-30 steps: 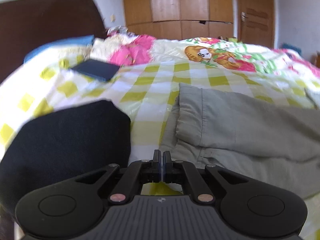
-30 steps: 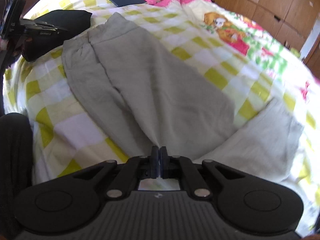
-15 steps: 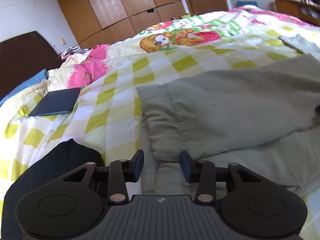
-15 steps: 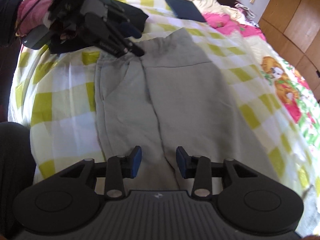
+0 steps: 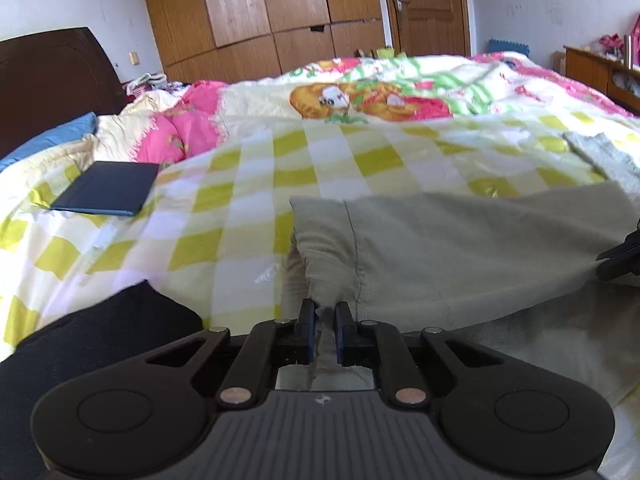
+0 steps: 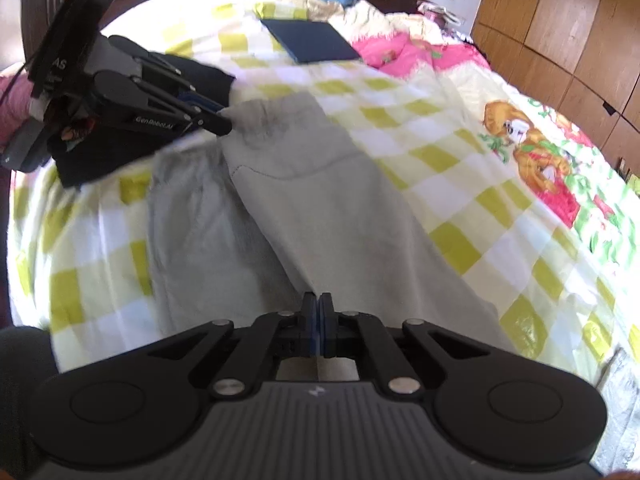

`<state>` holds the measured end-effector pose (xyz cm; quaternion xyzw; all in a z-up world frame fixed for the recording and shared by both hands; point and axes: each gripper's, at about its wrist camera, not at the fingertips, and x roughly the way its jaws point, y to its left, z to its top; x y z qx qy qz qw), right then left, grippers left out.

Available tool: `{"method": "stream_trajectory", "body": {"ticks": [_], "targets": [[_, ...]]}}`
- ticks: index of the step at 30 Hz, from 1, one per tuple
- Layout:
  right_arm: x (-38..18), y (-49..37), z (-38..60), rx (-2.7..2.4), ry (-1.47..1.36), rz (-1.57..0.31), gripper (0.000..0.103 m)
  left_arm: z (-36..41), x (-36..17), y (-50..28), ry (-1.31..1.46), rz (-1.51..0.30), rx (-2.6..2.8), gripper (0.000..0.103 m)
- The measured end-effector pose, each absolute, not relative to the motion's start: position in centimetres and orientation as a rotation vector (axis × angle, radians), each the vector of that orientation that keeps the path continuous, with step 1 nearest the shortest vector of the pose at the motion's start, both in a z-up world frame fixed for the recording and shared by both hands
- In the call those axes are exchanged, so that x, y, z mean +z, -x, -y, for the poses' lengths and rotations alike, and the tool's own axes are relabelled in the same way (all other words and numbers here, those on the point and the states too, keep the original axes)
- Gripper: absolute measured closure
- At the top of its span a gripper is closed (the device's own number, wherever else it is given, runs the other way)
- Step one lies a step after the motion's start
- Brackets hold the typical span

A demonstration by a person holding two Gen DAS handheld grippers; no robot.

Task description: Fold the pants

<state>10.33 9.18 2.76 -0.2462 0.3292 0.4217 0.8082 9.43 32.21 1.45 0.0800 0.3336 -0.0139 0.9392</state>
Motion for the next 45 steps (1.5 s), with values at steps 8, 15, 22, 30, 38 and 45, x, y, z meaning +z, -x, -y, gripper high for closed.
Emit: {"method": "stream_trajectory", "body": {"ticks": [8,15,22,30,38,45], "targets": [[-0.3,-7.2,-11.4,0.992,0.516,-0.820,0.102,-33.9,1.0,-4.6,-0.113,-0.703,0.024,0.077],[-1.8,-5.6,-12.5,0.991,0.534,-0.806,0.097,-33.7,-1.7,-3.9,-0.146,-0.756,0.082,0.076],[-1.5,-4.0,-11.6,1.020,0.487,-0.807,0.080,-33.7,-2.3,-2.4,-0.188,-0.816,0.184,0.076],[2.4,-6.6,-0.6,0.756,0.238,-0.817,0.079,-29.0,1.4,-0.5,-0.160,-0.699,0.096,0.076],[3.2,-15.3,13.6,0.293,0.069,-0.828,0.070,-15.2,0.1,-3.8,-0.122,-0.697,-0.284,0.076],[1.1,-27.2,13.4,0.179,-0.091,-0.869,0.064,-7.6,-1.2,-6.1,-0.114,-0.729,-0.456,0.076]]}}
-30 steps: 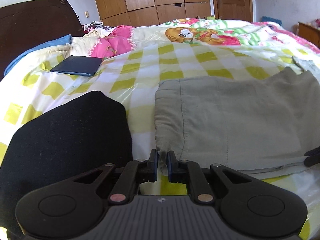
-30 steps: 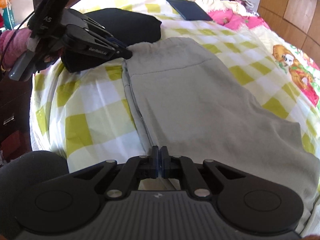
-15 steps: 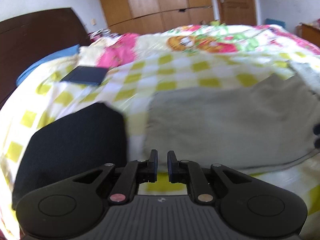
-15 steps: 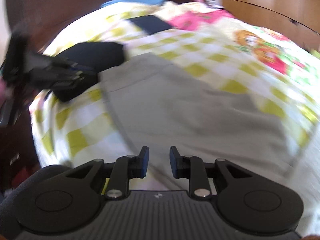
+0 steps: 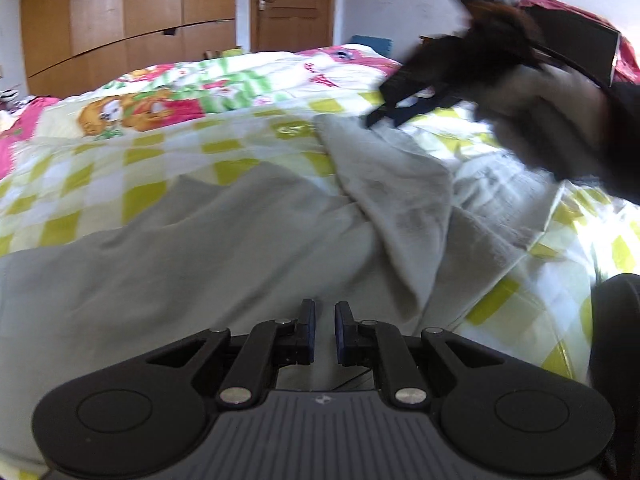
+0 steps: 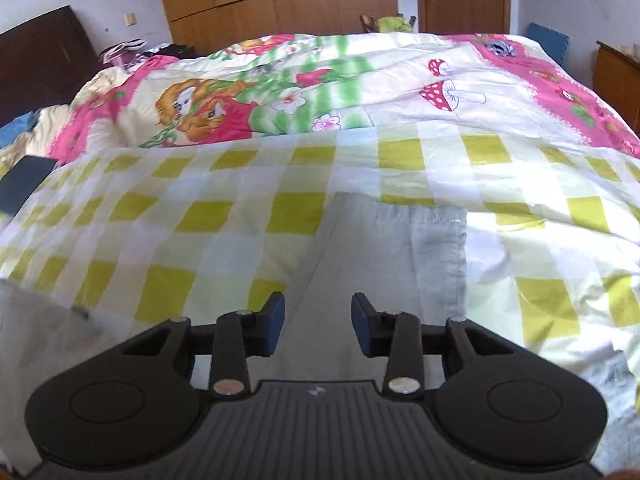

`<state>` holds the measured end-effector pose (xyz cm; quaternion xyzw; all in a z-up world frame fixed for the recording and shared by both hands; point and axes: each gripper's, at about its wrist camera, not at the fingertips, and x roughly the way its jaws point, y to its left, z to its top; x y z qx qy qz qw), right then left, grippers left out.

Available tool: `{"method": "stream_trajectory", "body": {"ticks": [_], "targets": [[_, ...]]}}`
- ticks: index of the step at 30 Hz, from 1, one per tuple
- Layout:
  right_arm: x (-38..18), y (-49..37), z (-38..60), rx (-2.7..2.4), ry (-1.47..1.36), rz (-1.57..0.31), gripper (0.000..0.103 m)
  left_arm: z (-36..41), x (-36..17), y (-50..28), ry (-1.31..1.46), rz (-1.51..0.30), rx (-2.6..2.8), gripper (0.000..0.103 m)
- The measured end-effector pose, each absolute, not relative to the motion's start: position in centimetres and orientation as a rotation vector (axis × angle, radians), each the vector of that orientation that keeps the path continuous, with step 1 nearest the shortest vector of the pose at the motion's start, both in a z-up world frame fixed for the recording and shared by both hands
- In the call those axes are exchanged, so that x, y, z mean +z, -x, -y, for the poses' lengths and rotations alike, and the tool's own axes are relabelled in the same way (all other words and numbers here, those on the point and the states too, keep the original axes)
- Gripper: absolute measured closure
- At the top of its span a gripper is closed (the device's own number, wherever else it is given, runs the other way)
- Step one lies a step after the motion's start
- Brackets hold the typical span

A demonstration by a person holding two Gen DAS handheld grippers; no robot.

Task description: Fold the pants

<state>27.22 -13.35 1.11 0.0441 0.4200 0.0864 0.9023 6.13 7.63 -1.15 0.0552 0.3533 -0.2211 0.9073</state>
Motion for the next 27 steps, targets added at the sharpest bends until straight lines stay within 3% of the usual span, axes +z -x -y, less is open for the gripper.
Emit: {"method": "stream_trajectory", "body": {"ticks": [2,6,7,8,9,14,19,22,27], "targets": [[-0.3,-30.0,12.5,0.138,-0.132,-0.905,0.056,-7.0,-1.6,-6.5,-0.117,-0.739,-0.472,0.076],[-3.0,-32.8,11.3,0.018,-0.080,-0.923,0.059,-6.1,-2.3,-6.9,-0.106,-0.750,-0.479,0.076],[-3.4,-32.9,11.9,-0.009,-0.085,-0.923,0.069,-6.0,-2.4,-6.9,-0.100,-0.752,-0.484,0.076],[-3.6,-33.1,12.9,-0.018,-0.118,-0.931,0.093,-5.6,-2.5,-6.7,-0.101,-0.751,-0.487,0.076],[-3.4,-33.1,14.3,-0.010,-0.179,-0.937,0.100,-5.3,-2.5,-6.6,-0.111,-0.748,-0.489,0.076],[1.8,-27.6,22.0,0.055,-0.380,-0.814,0.100,-3.9,-2.4,-6.3,-0.153,-0.739,-0.494,0.076],[7.0,-16.6,32.4,0.046,-0.600,-0.645,0.100,-2.0,-1.5,-5.9,-0.198,-0.721,-0.512,0.076],[6.1,-10.8,37.2,-0.010,-0.669,-0.623,0.100,-0.3,-1.3,-5.6,-0.235,-0.711,-0.533,0.076],[-0.5,-7.4,41.3,-0.108,-0.800,-0.675,0.100,2.8,-2.0,-5.8,-0.314,-0.753,-0.547,0.076]]}}
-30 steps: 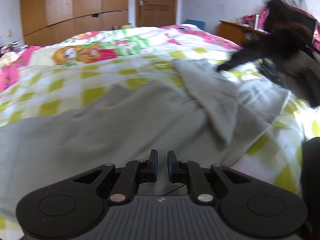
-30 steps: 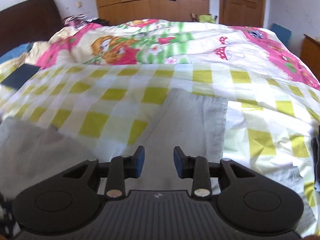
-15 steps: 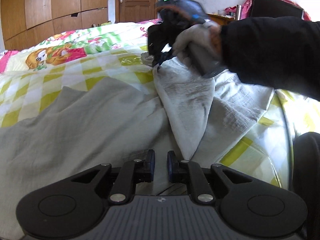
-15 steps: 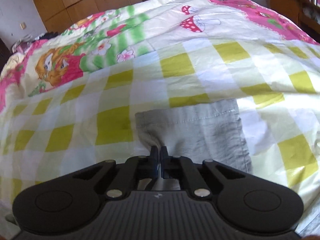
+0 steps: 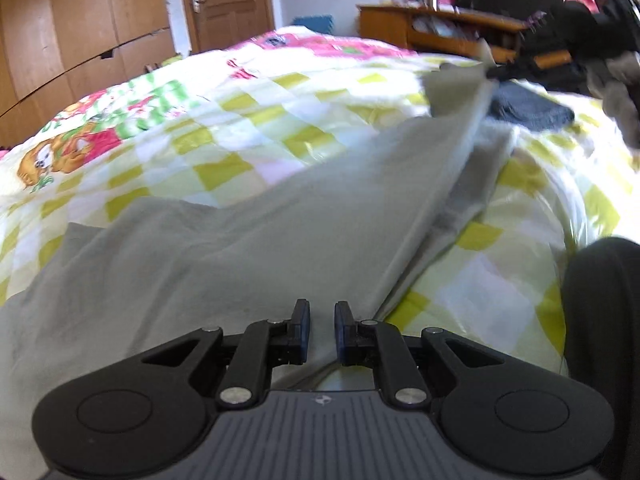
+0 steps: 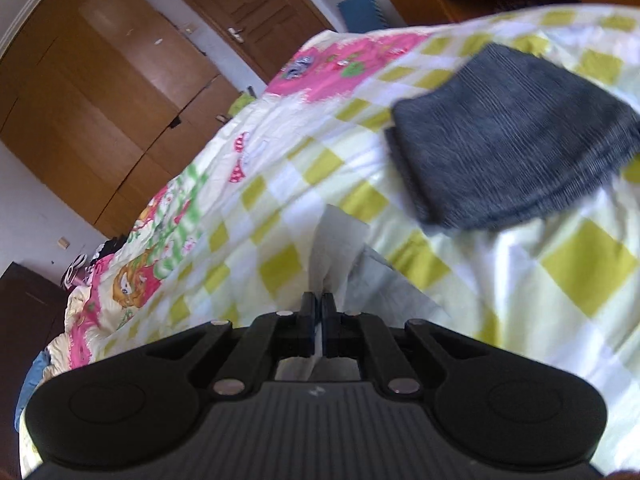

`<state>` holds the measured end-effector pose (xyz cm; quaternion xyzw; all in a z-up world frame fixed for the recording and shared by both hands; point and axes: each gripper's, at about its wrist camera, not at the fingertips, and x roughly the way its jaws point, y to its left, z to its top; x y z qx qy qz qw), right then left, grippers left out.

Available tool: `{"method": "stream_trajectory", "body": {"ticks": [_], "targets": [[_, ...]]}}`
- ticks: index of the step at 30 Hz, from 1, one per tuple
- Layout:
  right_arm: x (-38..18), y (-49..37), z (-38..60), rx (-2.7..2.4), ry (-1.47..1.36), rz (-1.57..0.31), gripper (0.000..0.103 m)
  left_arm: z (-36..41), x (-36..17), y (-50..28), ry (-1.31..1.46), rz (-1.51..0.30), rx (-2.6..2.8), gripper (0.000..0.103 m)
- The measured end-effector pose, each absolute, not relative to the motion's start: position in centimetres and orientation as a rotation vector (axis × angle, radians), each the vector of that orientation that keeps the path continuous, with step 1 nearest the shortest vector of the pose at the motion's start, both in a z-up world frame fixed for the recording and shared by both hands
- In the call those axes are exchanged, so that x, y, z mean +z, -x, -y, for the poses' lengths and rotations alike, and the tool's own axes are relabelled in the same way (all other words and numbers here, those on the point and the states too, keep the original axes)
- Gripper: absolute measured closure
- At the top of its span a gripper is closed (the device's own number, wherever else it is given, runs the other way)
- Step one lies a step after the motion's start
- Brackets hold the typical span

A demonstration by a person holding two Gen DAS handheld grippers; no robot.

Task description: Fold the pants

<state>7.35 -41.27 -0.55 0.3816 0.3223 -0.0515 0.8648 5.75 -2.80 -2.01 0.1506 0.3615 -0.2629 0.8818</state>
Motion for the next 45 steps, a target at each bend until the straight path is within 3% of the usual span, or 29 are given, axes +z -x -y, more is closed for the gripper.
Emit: {"method": "stream_trajectory", "body": {"ticks": [4,12,14,19,21,22,23,30,35,37,39,41,45], "targets": [[-3.5,-6.9,42.2,-0.106,-0.898,-0.662,0.095,4.7,-2.2,-5.6,-0.417,-0.755,-0.534,0.076],[-3.9,-8.1,43.6,-0.100,-0.963,-0.657,0.086,5.6,-2.3,-5.2,-0.497,-0.760,-0.513,0.075],[-3.6,-8.1,44.0,-0.101,-0.963,-0.665,0.073,5.8,-2.3,-5.0,-0.509,-0.754,-0.508,0.075],[-2.8,-8.2,43.8,-0.131,-0.899,-0.687,0.052,5.5,-2.2,-5.0,-0.486,-0.751,-0.509,0.076],[-3.0,-8.6,43.8,-0.174,-0.881,-0.702,0.059,5.3,-2.2,-5.0,-0.473,-0.751,-0.512,0.076],[-3.0,-8.8,43.9,-0.170,-0.896,-0.708,0.086,5.2,-2.2,-5.0,-0.468,-0.749,-0.512,0.076],[-2.9,-8.8,44.0,-0.153,-0.925,-0.699,0.099,5.2,-2.2,-5.0,-0.465,-0.747,-0.512,0.076],[1.7,-8.3,43.2,0.009,-0.906,-0.494,0.099,4.7,-1.8,-4.4,-0.450,-0.728,-0.516,0.075],[-3.2,-8.5,44.5,-0.154,-0.871,-0.705,0.094,4.7,-2.0,-4.4,-0.456,-0.732,-0.518,0.075],[-3.8,-7.0,45.3,-0.152,-0.941,-0.692,0.094,4.7,-2.2,-4.3,-0.465,-0.728,-0.517,0.075],[-3.6,-5.6,45.6,-0.147,-0.987,-0.668,0.090,4.6,-2.1,-4.3,-0.458,-0.730,-0.515,0.075],[-3.2,-4.5,45.5,-0.147,-0.995,-0.664,0.074,4.4,-2.1,-4.3,-0.453,-0.732,-0.514,0.075],[-4.4,-4.5,45.4,-0.123,-1.082,-0.664,0.068,4.4,-2.1,-4.3,-0.450,-0.727,-0.511,0.075]]}}
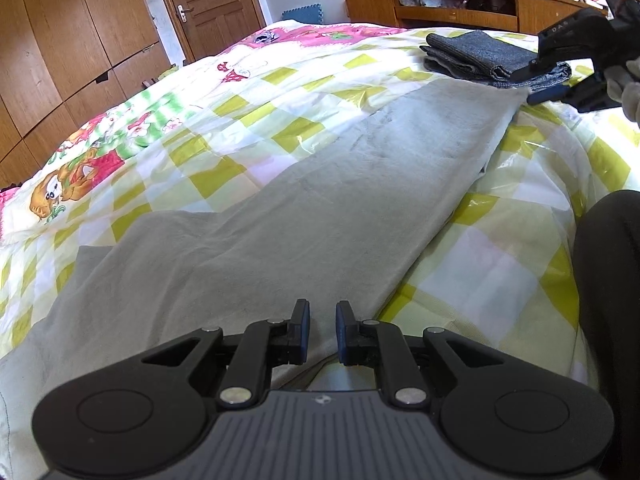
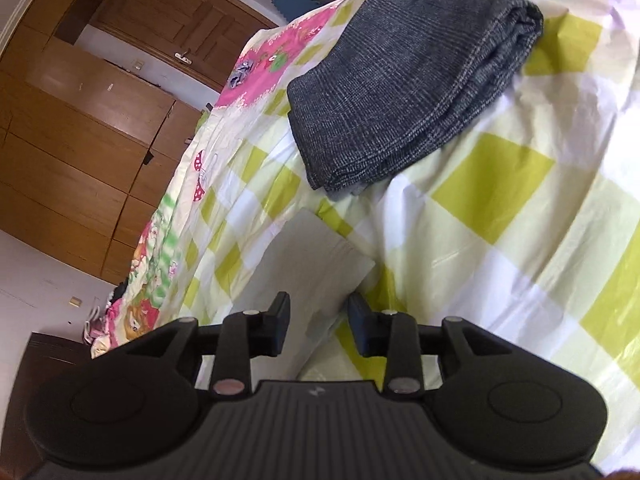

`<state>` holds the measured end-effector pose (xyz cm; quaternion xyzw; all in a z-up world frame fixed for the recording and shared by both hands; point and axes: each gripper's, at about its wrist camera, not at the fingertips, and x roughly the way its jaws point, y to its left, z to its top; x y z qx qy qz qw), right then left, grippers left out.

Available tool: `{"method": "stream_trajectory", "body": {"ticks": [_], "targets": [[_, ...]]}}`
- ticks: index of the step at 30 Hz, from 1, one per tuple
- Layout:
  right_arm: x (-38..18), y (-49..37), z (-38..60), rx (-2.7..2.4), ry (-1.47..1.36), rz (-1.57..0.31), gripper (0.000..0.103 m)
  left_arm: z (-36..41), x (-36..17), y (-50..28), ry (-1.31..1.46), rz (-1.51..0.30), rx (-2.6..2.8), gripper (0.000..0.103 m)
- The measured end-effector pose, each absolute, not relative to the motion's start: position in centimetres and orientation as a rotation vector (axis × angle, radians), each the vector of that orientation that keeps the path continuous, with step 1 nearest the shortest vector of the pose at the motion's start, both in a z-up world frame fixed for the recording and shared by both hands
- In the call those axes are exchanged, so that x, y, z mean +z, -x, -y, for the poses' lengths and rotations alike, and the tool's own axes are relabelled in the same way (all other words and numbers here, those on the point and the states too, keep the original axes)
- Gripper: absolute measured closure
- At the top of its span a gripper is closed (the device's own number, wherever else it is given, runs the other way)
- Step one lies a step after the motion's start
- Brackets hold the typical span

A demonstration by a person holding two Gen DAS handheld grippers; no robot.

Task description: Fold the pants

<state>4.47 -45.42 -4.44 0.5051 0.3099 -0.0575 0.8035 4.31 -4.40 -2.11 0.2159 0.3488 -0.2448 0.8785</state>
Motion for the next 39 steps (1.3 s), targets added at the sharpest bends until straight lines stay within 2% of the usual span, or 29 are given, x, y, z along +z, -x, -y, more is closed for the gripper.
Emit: {"method": "stream_trajectory", "body": {"ticks": [4,11,12,13,14,22,27,28,35,37,38,39], "targets": [[-5.0,-5.6,45.0,-0.130,-1.139,-0.653,0.068,4.3,-2.1,-4.1,-0.447,-0.724,-0.506,0.075],[-1.1,-5.4,44.0,-0.230,-0.833,-0.683,0.069,3.8,-2.1,-4.1,-0.435,-0.725,-0.506,0.071],[-1.0,-5.2,44.1,-0.212,-0.834,-0.687,0.073,3.7,-2.1,-4.1,-0.432,-0.725,-0.506,0.071],[-1.0,-5.2,44.0,-0.181,-0.844,-0.696,0.089,3.7,-2.2,-4.1,-0.430,-0.724,-0.506,0.071],[-0.9,-5.4,44.0,-0.146,-0.863,-0.701,0.100,3.7,-2.3,-4.1,-0.429,-0.724,-0.506,0.071],[3.3,-7.0,43.2,0.037,-0.914,-0.500,0.101,3.5,-1.9,-4.3,-0.434,-0.729,-0.504,0.071],[-2.9,-6.1,44.4,-0.074,-0.996,-0.666,0.100,3.5,-2.1,-4.2,-0.434,-0.726,-0.501,0.071],[-3.6,-5.8,44.7,-0.094,-1.017,-0.665,0.096,3.5,-2.2,-4.2,-0.436,-0.725,-0.501,0.071],[-3.3,-4.1,45.5,-0.099,-1.063,-0.662,0.095,3.3,-2.1,-4.2,-0.441,-0.729,-0.505,0.070],[-3.7,-3.5,45.6,-0.116,-1.091,-0.670,0.089,3.4,-2.2,-4.2,-0.445,-0.726,-0.504,0.070],[-4.0,-3.6,45.6,-0.125,-1.101,-0.678,0.080,3.4,-2.2,-4.2,-0.445,-0.725,-0.503,0.070],[-4.5,-3.9,45.6,-0.132,-1.112,-0.688,0.074,3.4,-2.3,-4.2,-0.443,-0.723,-0.503,0.070]]}}
